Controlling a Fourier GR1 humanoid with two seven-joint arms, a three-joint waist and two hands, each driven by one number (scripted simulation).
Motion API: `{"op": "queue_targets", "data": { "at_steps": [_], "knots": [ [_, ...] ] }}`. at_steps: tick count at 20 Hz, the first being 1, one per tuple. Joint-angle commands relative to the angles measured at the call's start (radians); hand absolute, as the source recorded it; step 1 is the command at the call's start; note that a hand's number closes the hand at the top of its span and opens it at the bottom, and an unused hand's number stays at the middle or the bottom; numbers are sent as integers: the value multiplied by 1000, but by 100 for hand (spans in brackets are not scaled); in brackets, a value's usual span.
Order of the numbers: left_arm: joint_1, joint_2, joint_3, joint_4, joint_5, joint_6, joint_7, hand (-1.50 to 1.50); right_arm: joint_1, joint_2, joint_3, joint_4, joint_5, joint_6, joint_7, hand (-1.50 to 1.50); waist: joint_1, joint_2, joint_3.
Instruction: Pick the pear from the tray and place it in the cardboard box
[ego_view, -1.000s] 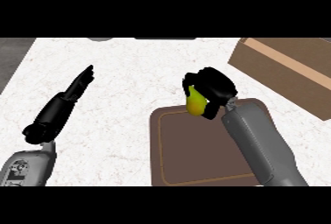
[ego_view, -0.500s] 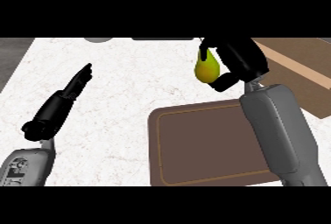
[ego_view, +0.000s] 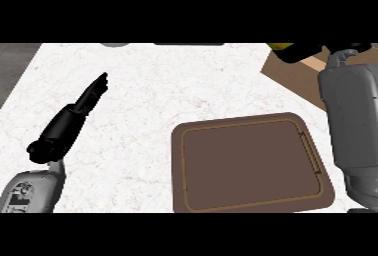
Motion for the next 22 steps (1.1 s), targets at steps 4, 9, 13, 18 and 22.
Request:
{"op": "queue_targets", "data": {
  "at_steps": [4,9,13,18,22],
  "knots": [
    [-18,3,6,-38,25,-31,61,0,-140,-182,-105,300,8,-78,-61,150,16,4,0],
    [-81,-36,-6,46,-8,9,23,0,-157,-311,-87,519,56,-12,-157,150,19,14,0],
    [-8,-10,-10,-3,-3,-21,-12,0,-159,-371,-79,664,60,127,-197,150,37,15,1],
    [-33,-9,-8,-5,10,-38,2,0,-185,-432,-47,813,107,172,-275,150,51,22,2],
    [-68,-11,-4,33,15,-46,4,0,-155,-474,-20,897,148,194,-322,150,51,28,3]
  ]
}}
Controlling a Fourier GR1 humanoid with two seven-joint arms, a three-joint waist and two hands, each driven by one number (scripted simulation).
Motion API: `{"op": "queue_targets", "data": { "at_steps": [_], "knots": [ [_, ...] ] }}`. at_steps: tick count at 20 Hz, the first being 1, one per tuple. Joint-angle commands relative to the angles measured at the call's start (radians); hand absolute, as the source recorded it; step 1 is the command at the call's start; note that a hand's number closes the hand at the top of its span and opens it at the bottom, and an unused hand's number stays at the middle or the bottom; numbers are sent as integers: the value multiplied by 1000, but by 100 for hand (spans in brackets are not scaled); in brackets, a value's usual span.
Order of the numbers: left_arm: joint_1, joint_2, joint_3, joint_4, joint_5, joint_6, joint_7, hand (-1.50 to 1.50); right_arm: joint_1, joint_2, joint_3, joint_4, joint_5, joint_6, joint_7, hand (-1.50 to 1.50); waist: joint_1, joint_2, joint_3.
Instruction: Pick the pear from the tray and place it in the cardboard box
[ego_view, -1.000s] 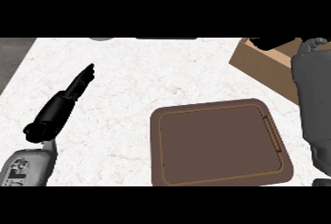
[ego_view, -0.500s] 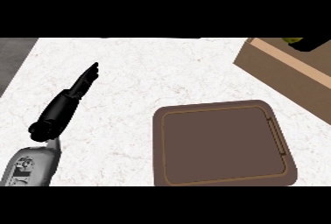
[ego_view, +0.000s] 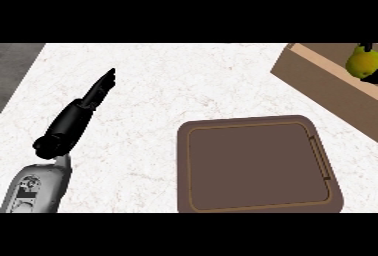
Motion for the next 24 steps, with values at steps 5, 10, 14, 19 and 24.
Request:
{"op": "queue_targets", "data": {
  "at_steps": [5,10,14,19,24],
  "knots": [
    [-37,1,14,29,-8,8,-16,0,-7,-57,13,131,5,106,-244,-150,5,3,2],
    [9,-4,7,5,1,-1,-31,0,-41,-49,-160,128,-167,57,-341,-150,8,-2,4],
    [-9,9,25,21,2,1,-19,0,-82,-56,-418,198,-417,114,-304,-150,-10,-5,6],
    [10,-31,-23,8,-27,19,-26,0,-64,-132,-575,268,-560,103,-174,-150,5,10,5],
    [-2,-14,-3,-25,-1,1,6,0,26,-177,-626,249,-615,94,-200,-150,19,12,7]
  ]
}}
